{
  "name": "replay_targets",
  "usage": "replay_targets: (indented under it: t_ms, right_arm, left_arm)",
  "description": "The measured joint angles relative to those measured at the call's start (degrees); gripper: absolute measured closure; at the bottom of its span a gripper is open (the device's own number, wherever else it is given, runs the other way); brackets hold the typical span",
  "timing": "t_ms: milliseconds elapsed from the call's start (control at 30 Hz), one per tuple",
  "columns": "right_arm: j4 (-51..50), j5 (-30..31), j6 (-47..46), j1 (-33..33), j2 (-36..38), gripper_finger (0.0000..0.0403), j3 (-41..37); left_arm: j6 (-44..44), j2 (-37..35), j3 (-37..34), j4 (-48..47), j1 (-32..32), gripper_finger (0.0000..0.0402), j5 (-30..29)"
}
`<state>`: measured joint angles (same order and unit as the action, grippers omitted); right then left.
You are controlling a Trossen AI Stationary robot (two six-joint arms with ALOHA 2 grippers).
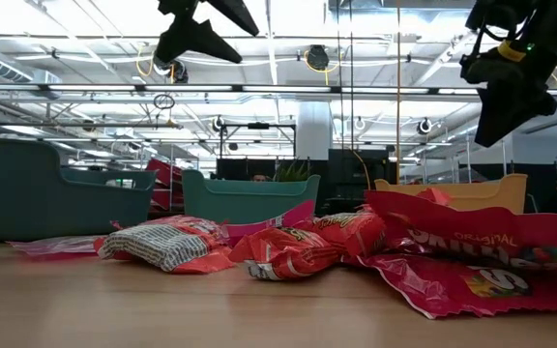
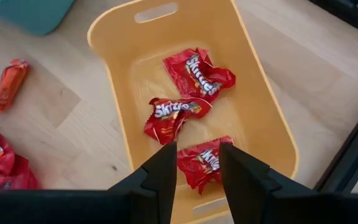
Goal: Sort candy
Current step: Put the orange chocolate into the blue bin
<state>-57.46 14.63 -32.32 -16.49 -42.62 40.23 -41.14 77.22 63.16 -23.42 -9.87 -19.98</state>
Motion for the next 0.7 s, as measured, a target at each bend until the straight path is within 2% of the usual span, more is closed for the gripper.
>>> replay_targets:
  t_ms: [133, 333, 433, 600, 700]
  right_arm:
    - [-0.4, 0.0, -1.5, 0.1, 1.2, 0.0291, 0.0]
    - [-0.3, 0.0, -2.1, 0.1, 2.6, 0.0291, 0.0]
    - [-0.5, 0.0, -2.6, 0.1, 2.9, 0.0291, 0.0]
    - [-1.2, 0.0, -2.5, 0.1, 3.0, 0.0291, 0.0]
    - [-1.2, 0.0, -2.5, 0.1, 3.0, 0.0291, 0.0]
  left_arm:
    - [2.5, 2.5, 0.0, 1.3, -1.3, 0.0175, -1.4]
    - [13.1, 7.9, 0.0, 7.1, -2.6, 0.0176, -1.5]
    - [18.7, 10.8, 0.0, 6.9, -3.1, 0.0176, 0.8]
    - [19.1, 14.9, 0.0, 7.4, -4.2, 0.0176, 1.8]
    - [19.1, 17.5, 0.0, 11.2, -4.7, 0.0176, 1.8]
